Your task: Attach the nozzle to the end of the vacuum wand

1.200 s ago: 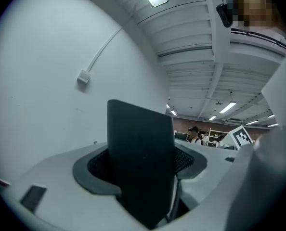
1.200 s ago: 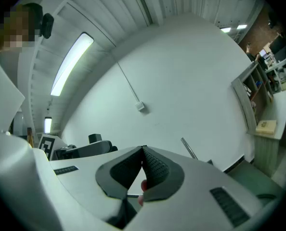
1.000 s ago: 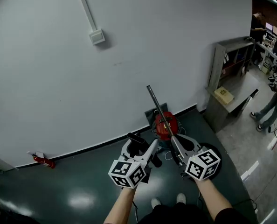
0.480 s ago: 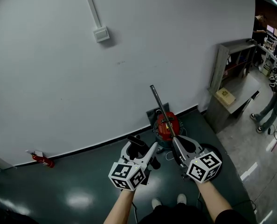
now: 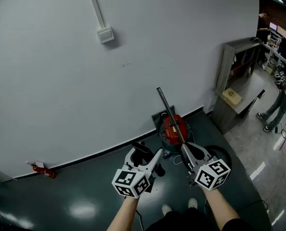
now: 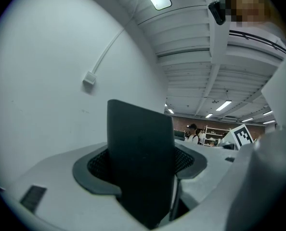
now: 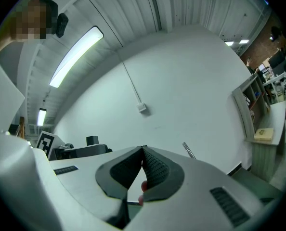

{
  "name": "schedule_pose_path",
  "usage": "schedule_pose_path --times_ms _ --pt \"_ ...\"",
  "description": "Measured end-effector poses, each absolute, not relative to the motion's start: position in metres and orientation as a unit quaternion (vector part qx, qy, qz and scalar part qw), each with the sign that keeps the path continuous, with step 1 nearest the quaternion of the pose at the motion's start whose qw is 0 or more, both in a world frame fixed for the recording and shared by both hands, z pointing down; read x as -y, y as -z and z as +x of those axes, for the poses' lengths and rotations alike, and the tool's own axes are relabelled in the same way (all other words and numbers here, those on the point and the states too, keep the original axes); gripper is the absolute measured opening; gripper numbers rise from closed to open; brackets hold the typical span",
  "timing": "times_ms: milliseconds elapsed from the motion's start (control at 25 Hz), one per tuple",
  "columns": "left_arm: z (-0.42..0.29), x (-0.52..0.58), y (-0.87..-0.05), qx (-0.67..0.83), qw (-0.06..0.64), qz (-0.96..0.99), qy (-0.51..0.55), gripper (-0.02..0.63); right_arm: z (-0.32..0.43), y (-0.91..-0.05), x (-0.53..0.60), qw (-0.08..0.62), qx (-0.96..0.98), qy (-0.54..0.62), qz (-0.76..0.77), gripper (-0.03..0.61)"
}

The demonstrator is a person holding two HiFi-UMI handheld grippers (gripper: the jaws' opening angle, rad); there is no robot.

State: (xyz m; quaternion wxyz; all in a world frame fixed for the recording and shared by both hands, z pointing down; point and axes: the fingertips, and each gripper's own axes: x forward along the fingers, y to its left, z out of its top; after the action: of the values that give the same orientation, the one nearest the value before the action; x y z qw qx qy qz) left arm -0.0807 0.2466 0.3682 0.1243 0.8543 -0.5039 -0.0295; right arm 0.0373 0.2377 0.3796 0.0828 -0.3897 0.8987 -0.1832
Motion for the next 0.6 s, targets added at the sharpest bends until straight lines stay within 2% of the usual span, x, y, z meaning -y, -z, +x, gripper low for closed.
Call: schedule_pose_path --times_ms 600 --pt "-0.082 -0.213 -0.396 0.488 0.151 0.859 0.019 0.327 0.045 -0.404 -0.21 0.073 -0.884 0.207 -0.413 0.017"
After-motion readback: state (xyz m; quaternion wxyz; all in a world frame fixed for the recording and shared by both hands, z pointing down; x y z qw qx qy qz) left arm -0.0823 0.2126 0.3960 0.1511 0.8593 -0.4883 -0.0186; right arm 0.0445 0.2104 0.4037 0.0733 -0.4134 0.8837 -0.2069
